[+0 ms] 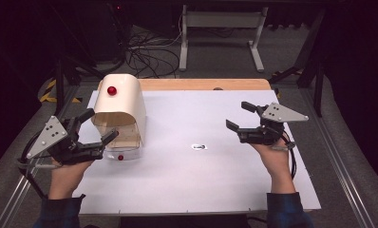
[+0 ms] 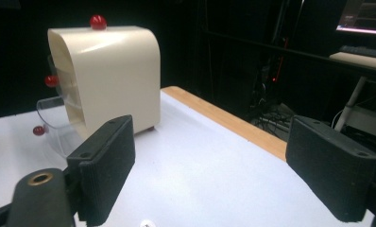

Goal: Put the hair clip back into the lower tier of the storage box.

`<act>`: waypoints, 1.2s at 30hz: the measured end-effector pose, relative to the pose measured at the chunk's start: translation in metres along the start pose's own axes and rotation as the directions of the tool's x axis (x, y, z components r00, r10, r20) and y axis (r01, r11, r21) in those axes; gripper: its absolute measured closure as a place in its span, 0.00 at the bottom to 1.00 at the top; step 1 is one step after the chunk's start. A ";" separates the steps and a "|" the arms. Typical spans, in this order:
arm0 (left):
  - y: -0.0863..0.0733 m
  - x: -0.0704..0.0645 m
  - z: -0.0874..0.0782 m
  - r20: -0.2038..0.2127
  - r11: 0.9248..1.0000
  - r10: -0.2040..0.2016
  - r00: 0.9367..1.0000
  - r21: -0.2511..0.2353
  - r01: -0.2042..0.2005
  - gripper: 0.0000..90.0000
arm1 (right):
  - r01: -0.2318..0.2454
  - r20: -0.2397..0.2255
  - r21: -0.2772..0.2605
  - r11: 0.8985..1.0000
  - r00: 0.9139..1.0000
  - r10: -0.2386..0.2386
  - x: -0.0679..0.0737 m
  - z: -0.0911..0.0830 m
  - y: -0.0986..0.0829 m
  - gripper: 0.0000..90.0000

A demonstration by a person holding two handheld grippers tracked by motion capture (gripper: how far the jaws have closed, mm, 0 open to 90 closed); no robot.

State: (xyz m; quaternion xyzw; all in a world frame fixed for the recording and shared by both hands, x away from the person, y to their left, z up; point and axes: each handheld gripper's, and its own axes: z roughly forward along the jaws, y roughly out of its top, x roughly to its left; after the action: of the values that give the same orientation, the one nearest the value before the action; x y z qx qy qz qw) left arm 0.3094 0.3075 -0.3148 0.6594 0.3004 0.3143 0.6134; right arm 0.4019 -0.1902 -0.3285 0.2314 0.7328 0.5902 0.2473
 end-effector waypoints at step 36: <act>-0.004 -0.003 0.003 0.013 1.000 0.002 1.000 0.024 -0.002 0.08 | 0.094 -0.086 0.231 0.968 0.993 -0.076 0.015 0.048 -0.026 0.41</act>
State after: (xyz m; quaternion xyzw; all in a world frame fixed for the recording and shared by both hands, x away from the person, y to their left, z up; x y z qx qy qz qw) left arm 0.3098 0.3038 -0.3192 0.6690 0.2996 0.3071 0.6069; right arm 0.4192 -0.1501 -0.3641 0.2047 0.8155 0.4969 0.2149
